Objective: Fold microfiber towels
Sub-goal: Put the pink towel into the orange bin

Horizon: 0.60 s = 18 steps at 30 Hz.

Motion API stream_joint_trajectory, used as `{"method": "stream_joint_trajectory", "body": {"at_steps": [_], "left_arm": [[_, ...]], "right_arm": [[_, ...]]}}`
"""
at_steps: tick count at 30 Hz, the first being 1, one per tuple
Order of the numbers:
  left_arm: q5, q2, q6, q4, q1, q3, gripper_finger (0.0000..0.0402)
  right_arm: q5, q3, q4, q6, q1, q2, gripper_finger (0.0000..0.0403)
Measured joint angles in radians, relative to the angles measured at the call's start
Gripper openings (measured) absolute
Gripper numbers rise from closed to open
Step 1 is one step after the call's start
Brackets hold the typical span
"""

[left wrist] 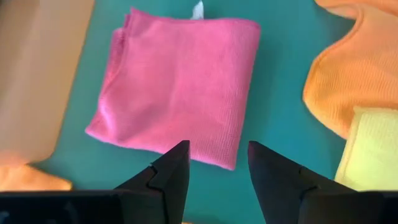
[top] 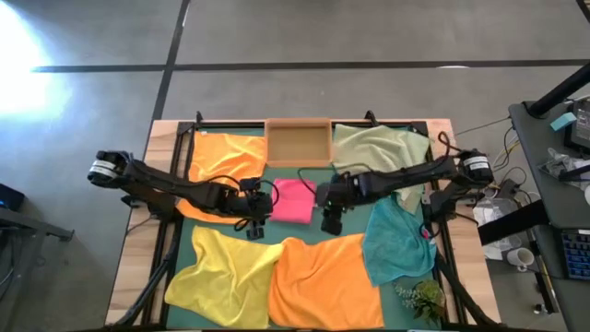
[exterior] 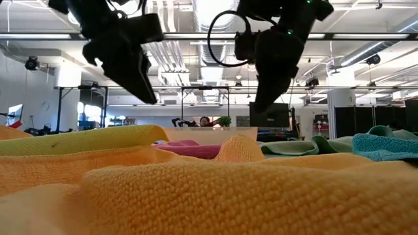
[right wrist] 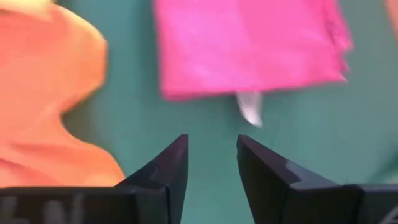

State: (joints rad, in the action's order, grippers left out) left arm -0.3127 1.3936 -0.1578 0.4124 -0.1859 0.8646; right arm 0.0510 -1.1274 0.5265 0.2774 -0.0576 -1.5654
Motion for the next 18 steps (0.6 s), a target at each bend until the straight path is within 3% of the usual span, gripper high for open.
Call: {"method": "stream_joint_trajectory", "body": {"at_steps": [8,13,18], "left_arm": [[0.047,0.044,0.150,-0.206,-0.007,-0.085,0.0147],[0.074,0.123,0.196,-0.221,-0.011,-0.079,0.0147],[0.073,0.184,0.191,-0.230,-0.011,-0.077,0.0147]], "right_arm": [[0.002,0.119,-0.354,-0.068,-0.051,-0.003,0.0123],[0.002,0.133,-0.393,-0.165,-0.052,-0.029,0.0126],[0.002,0.108,-0.396,-0.225,-0.052,-0.083,0.0154]]}}
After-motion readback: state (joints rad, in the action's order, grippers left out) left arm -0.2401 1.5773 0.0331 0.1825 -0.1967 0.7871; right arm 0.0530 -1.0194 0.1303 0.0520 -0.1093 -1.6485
